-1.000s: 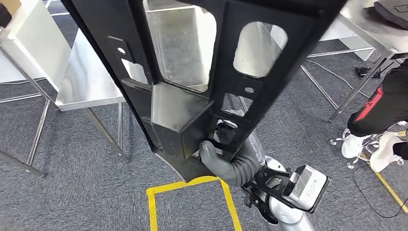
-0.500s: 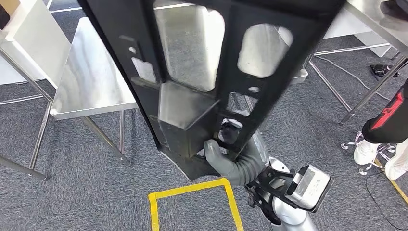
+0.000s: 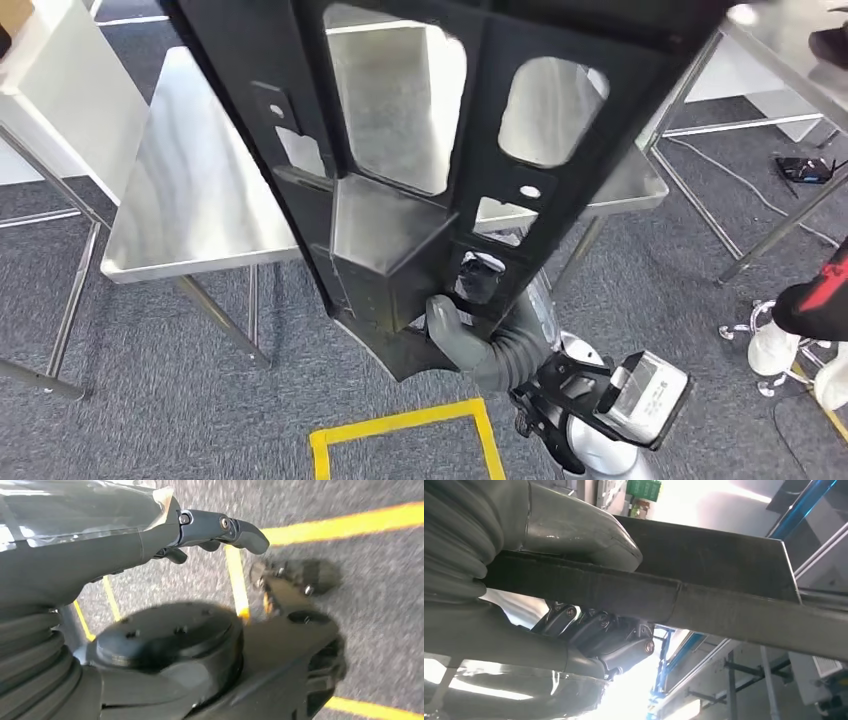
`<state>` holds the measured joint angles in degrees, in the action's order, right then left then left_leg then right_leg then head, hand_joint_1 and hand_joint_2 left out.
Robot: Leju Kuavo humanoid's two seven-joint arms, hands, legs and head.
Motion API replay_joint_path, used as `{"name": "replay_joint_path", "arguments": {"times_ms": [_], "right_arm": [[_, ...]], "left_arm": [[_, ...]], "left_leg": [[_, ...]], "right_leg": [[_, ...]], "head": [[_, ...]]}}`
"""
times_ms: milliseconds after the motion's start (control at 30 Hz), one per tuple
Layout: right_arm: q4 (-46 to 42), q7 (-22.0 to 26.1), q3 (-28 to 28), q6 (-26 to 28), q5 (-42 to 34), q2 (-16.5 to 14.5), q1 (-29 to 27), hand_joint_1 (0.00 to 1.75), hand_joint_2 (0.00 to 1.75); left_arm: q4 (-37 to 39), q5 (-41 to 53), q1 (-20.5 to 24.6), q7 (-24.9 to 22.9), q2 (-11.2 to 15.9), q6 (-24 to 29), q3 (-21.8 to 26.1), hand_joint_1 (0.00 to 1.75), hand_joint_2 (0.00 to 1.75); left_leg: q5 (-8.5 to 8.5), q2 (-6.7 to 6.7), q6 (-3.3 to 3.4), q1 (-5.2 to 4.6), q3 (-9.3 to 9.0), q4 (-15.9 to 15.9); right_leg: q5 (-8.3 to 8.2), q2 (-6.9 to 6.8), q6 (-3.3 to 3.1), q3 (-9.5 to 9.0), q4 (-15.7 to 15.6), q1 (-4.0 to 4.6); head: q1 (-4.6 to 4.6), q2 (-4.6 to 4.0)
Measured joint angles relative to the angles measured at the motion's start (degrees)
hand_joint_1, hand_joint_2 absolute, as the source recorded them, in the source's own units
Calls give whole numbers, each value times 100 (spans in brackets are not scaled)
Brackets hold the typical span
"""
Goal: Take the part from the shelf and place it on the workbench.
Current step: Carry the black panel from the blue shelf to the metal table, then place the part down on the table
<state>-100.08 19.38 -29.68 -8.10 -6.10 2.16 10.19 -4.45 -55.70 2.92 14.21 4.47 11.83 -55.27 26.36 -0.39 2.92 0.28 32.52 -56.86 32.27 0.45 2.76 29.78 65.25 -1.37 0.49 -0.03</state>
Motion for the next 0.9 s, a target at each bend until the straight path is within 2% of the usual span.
{"name": "replay_joint_path", "arguments": {"times_ms": [67, 100, 133, 167, 200, 233, 267, 300, 333, 367, 400, 433, 500, 533, 567, 600, 633, 667, 700, 767, 800, 833, 900], "right_arm": [[-4, -8, 9, -1, 5, 9, -16, 175, 175], [-4, -13, 14, -1, 10, 14, -27, 175, 175], [-4, -18, 16, -1, 19, 17, -35, 175, 175], [-4, -20, 17, -1, 28, 20, -39, 175, 175], [-4, -21, 17, -1, 38, 22, -41, 175, 175], [-3, -23, 17, -1, 47, 29, -47, 175, 175], [-2, -25, 18, -1, 52, 35, -58, 175, 175], [-4, -29, 19, -1, 56, 40, -70, 175, 175], [-8, -37, 19, 0, 59, 41, -78, 175, 175], [-15, -45, 19, 1, 60, 35, -78, 175, 175], [-23, -53, 19, 1, 60, 23, -75, 175, 175], [-30, -59, 20, 1, 61, 10, -69, 175, 175], [-38, -63, 20, 1, 60, -8, -65, 175, 175], [-39, -66, 20, 2, 61, -11, -64, 175, 175], [-38, -68, 20, 1, 62, -12, -68, 175, 175], [-38, -70, 19, 1, 63, -13, -71, 175, 175], [-37, -73, 19, 0, 64, -15, -74, 175, 175], [-37, -74, 19, -1, 65, -16, -75, 175, 175], [-37, -74, 19, 0, 65, -18, -73, 175, 175], [-31, -75, 19, 0, 66, -19, -69, 175, 175], [-27, -78, 19, 1, 68, -19, -65, 175, 175], [-24, -85, 18, 1, 73, -23, -62, 175, 175], [-23, -96, 19, 11, 77, -29, -47, 175, 175]], "left_arm": [[1, -6, -9, 0, 1, 4, -4, 0, 175], [1, -8, -17, 0, -1, 4, -7, 0, 175], [1, -9, -24, 0, -3, 3, -12, 0, 175], [1, -10, -28, 0, -6, 2, -19, 0, 175], [1, -10, -31, 0, -9, 2, -30, 0, 175], [2, -10, -35, 0, -11, 1, -40, 0, 175], [2, -12, -37, 0, -11, 1, -50, 0, 175], [2, -14, -38, -1, -10, 0, -57, 0, 175], [2, -16, -38, -1, -8, -1, -64, 0, 175], [2, -18, -31, -1, -5, -1, -72, 0, 175], [2, -19, -21, -1, 1, -1, -78, 0, 175], [1, -19, -12, 0, 4, -1, -84, 0, 175], [-1, -19, 5, 0, 6, -2, -90, 0, 175], [-1, -22, 4, 2, 3, -2, -91, 0, 175], [-1, -28, 5, 8, 1, -3, -92, 0, 175], [-2, -34, 5, 15, 1, -4, -93, 0, 175], [-2, -43, 6, 22, 1, -4, -93, 0, 175], [-3, -51, 10, 28, 1, -5, -94, 0, 175], [-3, -59, 10, 30, 1, -5, -94, 0, 175], [-1, -80, -1, 33, 9, -3, -96, 0, 175], [1, -91, -6, 35, 14, -3, -98, 0, 175], [2, -101, -6, 37, 19, -4, -100, 0, 175], [1, -114, 10, 40, 17, -4, -105, 0, 175]], "left_leg": [[102, -12, 34, 1, -148, 50], [168, -22, 35, 0, -227, 59], [246, -35, 31, 1, -326, 63], [325, -50, 20, 3, -430, 63], [412, -63, 4, 5, -543, 63], [507, -74, -19, 0, -645, 58], [600, -81, -45, -11, -729, 55], [694, -80, -74, -26, -793, 66], [758, -76, -104, -40, -858, 72], [783, -69, -128, -45, -906, 70], [758, -59, -151, -42, -893, -2], [681, -49, -174, -35, -823, -198], [598, -21, -231, -16, -383, -891], [682, -9, -262, -8, -107, -1251], [865, -1, -289, 0, 158, -1511], [1073, 1, -306, 6, 368, -1638], [1226, 3, -313, 8, 513, -1639], [1248, 5, -306, 8, 588, -1516], [1087, 9, -282, 6, 609, -1280], [349, 12, -177, -29, 591, -685], [48, 4, -118, -65, 570, -472], [-135, -3, -67, -96, 542, -354], [-110, -13, -5, -126, 429, -276]], "right_leg": [[207, 0, -42, 592, 721, 9], [330, -1, -54, 830, 905, 10], [385, -2, -36, 976, 881, 10], [337, -4, 8, 1038, 703, 9], [149, -10, 80, 1037, 385, 8], [-181, -27, 172, 1018, 0, 8], [-500, -54, 201, 987, -298, 12], [-763, -67, 184, 940, -510, 24], [-913, -73, 115, 905, -606, 31], [-918, -62, 10, 851, -610, 36], [-892, -37, -66, 785, -613, 23], [-853, -28, -131, 722, -627, 5], [-743, -25, -228, 562, -657, -19], [-674, -27, -263, 485, -665, -15], [-601, -23, -279, 407, -668, -13], [-527, -15, -284, 322, -668, -11], [-449, -7, -286, 224, -668, -8], [-368, 2, -284, 116, -669, -4], [-284, 9, -278, 3, -671, 2], [-117, 24, -249, -181, -678, 22], [-43, 35, -219, -236, -685, 34], [3, 47, -181, -305, -690, 48], [31, 59, -103, -405, -676, 69]], "head": [[9, 1], [11, 1], [12, 1], [13, 1], [14, 1], [18, 0], [17, 0], [11, -1], [6, -1], [-3, -1], [-8, -1], [-8, 0], [-16, 1], [-18, 1], [-21, 1], [-21, 1], [-21, 1], [-21, 1], [-21, 1], [-15, 0], [-17, 0], [-17, 0], [-22, 1]]}}
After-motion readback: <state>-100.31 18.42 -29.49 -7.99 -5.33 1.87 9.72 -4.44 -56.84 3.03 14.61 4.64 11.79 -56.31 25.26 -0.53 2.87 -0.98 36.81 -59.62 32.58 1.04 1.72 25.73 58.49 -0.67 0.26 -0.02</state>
